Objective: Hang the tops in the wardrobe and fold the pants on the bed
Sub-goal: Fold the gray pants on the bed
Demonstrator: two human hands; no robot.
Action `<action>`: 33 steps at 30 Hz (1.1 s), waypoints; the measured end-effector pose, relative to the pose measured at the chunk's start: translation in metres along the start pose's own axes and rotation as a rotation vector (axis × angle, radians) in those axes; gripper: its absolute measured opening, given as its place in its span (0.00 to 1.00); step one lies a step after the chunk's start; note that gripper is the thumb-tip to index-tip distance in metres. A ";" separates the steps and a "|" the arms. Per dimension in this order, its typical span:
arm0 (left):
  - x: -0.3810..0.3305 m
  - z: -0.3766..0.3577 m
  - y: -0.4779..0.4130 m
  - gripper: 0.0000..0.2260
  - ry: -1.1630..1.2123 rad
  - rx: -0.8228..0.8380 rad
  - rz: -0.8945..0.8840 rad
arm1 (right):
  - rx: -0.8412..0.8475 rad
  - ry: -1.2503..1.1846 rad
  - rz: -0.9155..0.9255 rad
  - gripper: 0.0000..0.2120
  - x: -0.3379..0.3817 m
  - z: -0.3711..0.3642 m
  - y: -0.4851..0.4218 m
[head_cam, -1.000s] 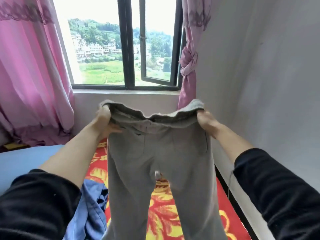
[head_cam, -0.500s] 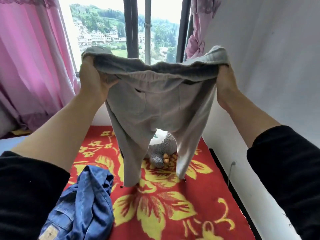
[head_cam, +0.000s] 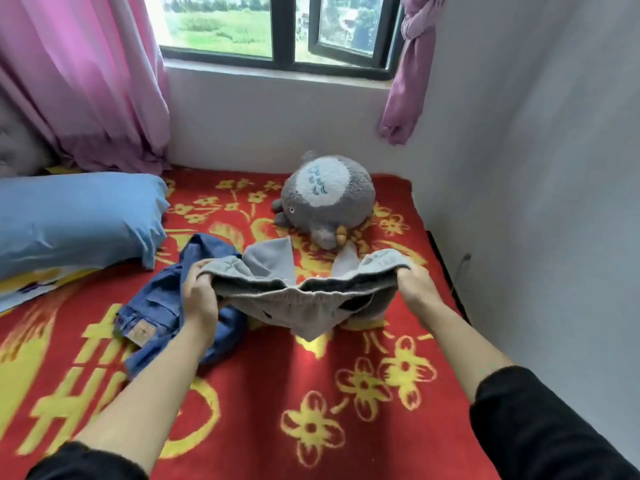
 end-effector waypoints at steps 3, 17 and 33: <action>0.110 0.028 0.027 0.09 -0.430 -0.002 0.188 | 0.114 0.434 -0.195 0.08 -0.097 -0.008 0.038; 0.291 0.113 0.188 0.18 -1.648 0.469 0.004 | 0.653 1.005 -0.350 0.07 -0.285 -0.075 0.246; 0.445 0.056 0.268 0.10 -1.176 0.474 0.441 | 0.814 0.771 -0.627 0.11 -0.453 -0.114 0.311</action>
Point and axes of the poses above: each hand's wrist, its own y-axis away from the middle knuckle, its own z-axis out of the back of the hand, x = y × z, the point moved 10 cm from there along -y, towards the middle knuckle, and after that the axes turned 15 degrees about -y, right-handed, at the moved point
